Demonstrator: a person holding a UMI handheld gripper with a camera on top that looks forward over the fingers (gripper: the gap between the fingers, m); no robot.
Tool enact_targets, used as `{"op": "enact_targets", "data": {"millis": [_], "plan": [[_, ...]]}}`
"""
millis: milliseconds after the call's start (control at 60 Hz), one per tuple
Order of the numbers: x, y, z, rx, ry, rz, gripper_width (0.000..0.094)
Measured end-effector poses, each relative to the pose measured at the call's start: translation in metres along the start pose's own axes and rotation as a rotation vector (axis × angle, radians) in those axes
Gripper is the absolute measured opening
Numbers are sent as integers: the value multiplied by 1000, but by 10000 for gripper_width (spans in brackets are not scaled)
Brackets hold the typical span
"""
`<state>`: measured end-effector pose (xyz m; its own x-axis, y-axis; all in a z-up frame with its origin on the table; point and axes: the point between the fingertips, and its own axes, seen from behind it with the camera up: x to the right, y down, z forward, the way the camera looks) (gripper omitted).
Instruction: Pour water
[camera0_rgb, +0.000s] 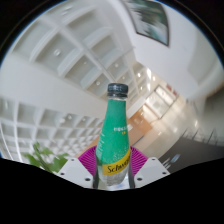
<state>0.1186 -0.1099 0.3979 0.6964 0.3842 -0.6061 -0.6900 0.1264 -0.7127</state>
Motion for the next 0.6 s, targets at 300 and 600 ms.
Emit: {"op": "enact_targets", "data": {"millis": [300,600], "plan": [[183,13,-32,-165,406,-731,411],[307,123,-71,-441,503,-745,389]]}}
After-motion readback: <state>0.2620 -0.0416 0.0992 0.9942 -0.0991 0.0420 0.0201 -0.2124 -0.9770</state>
